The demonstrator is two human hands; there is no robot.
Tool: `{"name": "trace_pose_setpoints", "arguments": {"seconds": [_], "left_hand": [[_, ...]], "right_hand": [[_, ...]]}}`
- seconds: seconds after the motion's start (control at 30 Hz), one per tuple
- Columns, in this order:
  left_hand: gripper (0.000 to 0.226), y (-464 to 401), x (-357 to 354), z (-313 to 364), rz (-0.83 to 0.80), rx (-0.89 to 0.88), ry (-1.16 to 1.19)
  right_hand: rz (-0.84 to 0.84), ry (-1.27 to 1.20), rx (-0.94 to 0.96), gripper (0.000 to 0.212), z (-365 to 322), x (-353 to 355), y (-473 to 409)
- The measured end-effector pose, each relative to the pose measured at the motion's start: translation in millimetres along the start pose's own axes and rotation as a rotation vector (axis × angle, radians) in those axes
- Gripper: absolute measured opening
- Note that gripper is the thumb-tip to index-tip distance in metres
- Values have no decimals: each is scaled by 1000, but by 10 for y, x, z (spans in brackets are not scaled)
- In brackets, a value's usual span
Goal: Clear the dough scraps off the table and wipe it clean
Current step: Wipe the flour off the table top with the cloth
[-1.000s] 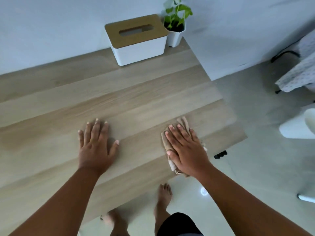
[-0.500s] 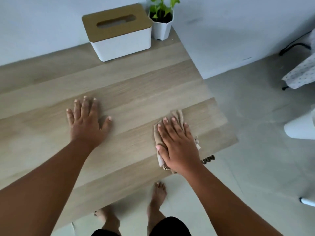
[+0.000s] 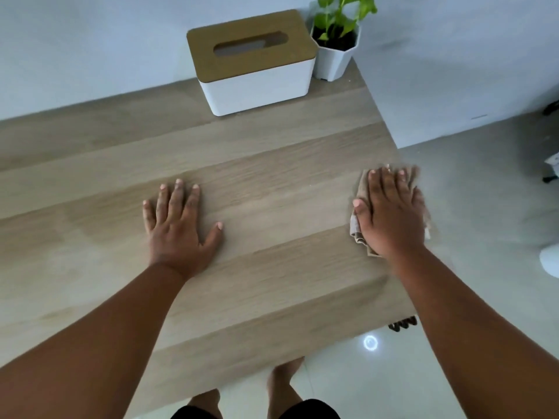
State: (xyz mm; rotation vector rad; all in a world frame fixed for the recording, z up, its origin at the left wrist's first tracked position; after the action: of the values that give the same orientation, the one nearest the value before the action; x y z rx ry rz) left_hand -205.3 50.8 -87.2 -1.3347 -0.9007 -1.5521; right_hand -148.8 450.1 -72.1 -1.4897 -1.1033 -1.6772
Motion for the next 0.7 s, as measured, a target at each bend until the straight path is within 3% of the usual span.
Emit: {"name": "trace_pose_setpoints", "arguments": {"seconds": [0.2, 0.33, 0.4, 0.53, 0.7], "left_hand": [[86, -5, -46, -40, 28, -1, -4], [87, -8, -55, -58, 59, 2, -4], [88, -7, -56, -53, 67, -3, -1], [90, -3, -80, -59, 77, -13, -1], [90, 2, -107, -68, 88, -23, 0]], "right_hand": [[23, -36, 349, 71, -1152, -48, 252], [41, -16, 615, 67, -1003, -169, 620], [54, -7, 572, 68, -700, -150, 565], [6, 15, 242, 72, -388, 2, 76], [10, 16, 84, 74, -1032, 170, -651]]}}
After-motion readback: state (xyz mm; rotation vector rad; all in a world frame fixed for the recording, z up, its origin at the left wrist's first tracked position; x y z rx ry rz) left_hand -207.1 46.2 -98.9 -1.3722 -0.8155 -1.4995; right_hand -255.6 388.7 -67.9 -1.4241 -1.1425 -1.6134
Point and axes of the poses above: each hand's wrist, its own y-axis away from the middle knuckle, its own x-axis out of the back of the hand, z = x × y, the point moved 3 cm from there along -y, towards the middle knuckle, and after that the axes turned 11 degrees about -x, right-handed, at the moved point
